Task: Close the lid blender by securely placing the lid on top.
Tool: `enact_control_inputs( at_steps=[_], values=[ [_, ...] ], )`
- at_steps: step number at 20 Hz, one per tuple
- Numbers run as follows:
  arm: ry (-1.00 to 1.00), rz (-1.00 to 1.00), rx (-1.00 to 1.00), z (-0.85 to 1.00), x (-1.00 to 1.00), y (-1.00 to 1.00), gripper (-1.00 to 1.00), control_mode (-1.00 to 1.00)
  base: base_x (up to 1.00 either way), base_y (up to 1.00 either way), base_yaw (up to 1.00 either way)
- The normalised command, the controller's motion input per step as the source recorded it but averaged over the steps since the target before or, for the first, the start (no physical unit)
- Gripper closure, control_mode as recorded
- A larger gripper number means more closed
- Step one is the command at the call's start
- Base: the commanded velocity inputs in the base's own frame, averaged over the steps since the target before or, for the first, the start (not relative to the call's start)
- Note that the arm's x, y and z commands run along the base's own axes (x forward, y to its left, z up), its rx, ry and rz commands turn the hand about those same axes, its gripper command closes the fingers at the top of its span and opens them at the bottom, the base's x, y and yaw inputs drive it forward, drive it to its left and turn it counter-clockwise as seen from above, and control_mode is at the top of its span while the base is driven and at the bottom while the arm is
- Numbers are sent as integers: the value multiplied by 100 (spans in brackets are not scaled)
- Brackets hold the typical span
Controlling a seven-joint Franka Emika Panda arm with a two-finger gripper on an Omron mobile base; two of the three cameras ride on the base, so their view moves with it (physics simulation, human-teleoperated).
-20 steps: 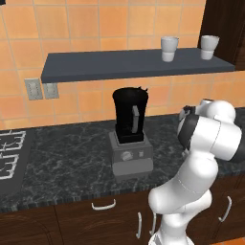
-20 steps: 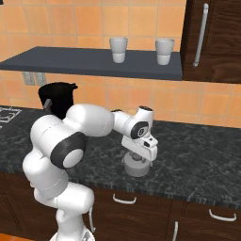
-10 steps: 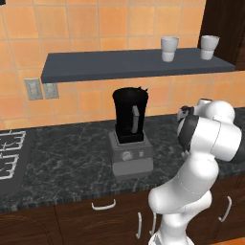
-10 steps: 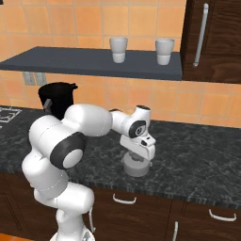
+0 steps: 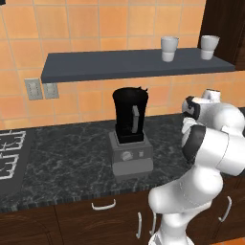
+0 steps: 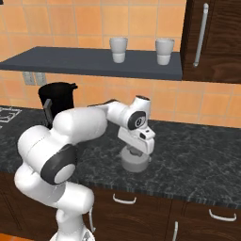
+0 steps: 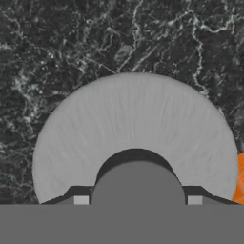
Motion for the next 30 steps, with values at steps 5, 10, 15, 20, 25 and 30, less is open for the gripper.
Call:
enact_control_inputs(
  at_steps=[5, 10, 15, 20, 25, 30],
  values=[
    [-3, 0, 0, 100, -40, 38, 100, -100, 0, 0, 0],
    [-3, 0, 0, 98, -30, 58, 100, -100, 0, 0, 0],
    [-15, 0, 0, 100, -9, 51, 100, -100, 0, 0, 0],
    [-28, 1, 0, 80, 0, 34, 100, -100, 0, 0, 0],
    [-29, 3, 0, 89, 0, 49, 100, -100, 0, 0, 0],
    [-27, 4, 0, 87, 0, 61, 100, -100, 0, 0, 0]
  ],
)
